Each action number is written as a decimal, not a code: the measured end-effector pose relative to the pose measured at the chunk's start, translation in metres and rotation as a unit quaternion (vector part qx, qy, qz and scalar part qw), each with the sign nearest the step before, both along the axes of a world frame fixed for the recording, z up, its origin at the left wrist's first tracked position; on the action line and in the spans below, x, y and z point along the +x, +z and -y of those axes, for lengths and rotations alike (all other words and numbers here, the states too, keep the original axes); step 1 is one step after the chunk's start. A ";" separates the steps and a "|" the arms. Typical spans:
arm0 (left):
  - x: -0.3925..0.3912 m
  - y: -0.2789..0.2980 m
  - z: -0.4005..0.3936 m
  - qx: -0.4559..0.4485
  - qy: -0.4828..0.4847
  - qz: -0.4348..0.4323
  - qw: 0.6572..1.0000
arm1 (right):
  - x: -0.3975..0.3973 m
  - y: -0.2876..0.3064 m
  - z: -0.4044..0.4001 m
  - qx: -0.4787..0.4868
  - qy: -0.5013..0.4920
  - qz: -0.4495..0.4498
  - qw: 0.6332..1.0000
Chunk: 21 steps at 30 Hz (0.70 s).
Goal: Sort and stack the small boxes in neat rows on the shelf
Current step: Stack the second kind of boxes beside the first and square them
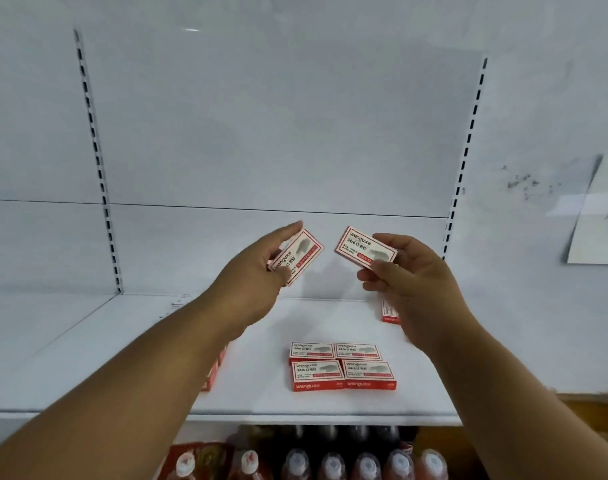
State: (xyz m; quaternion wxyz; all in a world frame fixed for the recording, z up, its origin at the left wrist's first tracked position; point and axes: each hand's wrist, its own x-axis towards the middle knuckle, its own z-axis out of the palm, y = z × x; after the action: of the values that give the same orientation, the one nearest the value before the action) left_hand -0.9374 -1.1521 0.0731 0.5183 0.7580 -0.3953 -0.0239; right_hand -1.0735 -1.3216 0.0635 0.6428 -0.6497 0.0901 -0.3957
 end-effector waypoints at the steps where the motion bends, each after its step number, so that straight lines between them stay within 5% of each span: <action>1: 0.003 -0.001 0.002 0.035 0.001 0.023 0.999 | 0.003 -0.002 0.007 -0.032 -0.031 -0.037 0.998; 7: 0.014 -0.053 0.037 0.227 0.033 0.050 0.972 | 0.016 -0.049 0.033 -0.172 -0.069 -0.341 0.922; 13: 0.028 -0.072 0.054 0.266 0.038 0.015 0.963 | 0.033 -0.074 0.043 -0.231 -0.061 -0.412 0.879; 17: 0.022 -0.075 0.057 0.318 0.021 0.048 0.947 | 0.041 -0.074 0.042 -0.355 -0.072 -0.473 0.803; 21: 0.018 -0.087 0.051 0.334 0.027 0.112 0.935 | 0.026 -0.071 0.038 -0.384 -0.037 -0.441 0.810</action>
State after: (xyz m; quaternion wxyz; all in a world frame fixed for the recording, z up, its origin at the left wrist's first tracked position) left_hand -0.9198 -1.2034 -0.0138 0.1880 0.8954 -0.3998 -0.0558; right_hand -1.0473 -1.3597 -0.0077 0.2173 -0.9445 0.2284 -0.0922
